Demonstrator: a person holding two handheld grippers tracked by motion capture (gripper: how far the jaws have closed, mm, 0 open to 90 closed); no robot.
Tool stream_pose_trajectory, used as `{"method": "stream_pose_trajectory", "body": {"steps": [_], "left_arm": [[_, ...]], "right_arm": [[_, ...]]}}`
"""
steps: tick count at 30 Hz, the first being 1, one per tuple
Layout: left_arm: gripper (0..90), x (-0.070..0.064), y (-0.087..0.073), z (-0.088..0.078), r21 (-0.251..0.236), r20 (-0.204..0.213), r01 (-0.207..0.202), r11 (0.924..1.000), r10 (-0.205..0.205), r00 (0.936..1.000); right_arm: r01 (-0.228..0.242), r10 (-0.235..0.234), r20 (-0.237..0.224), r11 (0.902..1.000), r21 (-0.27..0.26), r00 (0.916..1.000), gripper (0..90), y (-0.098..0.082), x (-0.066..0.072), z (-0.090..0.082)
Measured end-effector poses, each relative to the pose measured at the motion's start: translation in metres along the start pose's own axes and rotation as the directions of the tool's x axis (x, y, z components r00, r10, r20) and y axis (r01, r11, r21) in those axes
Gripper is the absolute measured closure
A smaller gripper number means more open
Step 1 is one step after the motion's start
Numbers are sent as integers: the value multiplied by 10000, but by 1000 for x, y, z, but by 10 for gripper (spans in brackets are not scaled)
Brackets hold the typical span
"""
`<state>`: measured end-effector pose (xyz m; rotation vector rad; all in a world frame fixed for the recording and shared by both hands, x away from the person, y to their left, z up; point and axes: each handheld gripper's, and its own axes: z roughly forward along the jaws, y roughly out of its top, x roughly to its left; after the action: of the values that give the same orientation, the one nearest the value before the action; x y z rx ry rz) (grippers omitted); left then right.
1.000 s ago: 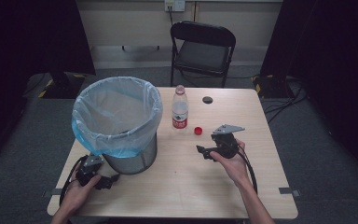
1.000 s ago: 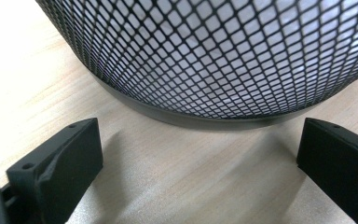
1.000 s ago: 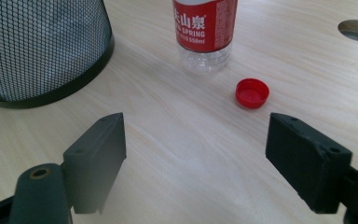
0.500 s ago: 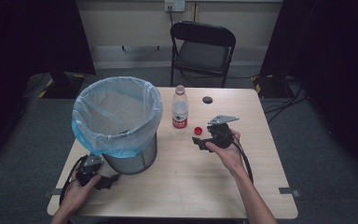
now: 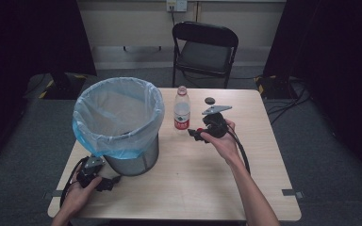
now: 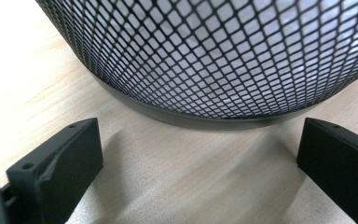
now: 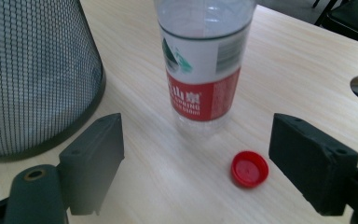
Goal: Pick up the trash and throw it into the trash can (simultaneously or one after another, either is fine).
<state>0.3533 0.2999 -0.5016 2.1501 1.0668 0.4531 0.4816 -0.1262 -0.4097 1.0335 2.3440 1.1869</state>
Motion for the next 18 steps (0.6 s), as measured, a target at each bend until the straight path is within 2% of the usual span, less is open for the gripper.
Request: {"method": "stream_pose_trajectory", "body": {"steps": [6,10,15,18], "left_arm": [[0,0,0,0,-13,15,-9,10000,9,10000],[0,0,0,0,0,-13,-22,10000,22,10000],[0,0,0,0,-1,-12,-12,10000,12,10000],[0,1,0,0,-3,-69,-83,10000,83,9999]], "right_arm": [[56,-55,-161,10000,68,9999,164,12,0,19],[37,-32,-290,9999,160,9996,156,16,-5,30],[96,-95,-178,9999,50,9998,148,22,-12,46],[49,-39,-363,9996,273,9993,147,24,-14,55]]}}
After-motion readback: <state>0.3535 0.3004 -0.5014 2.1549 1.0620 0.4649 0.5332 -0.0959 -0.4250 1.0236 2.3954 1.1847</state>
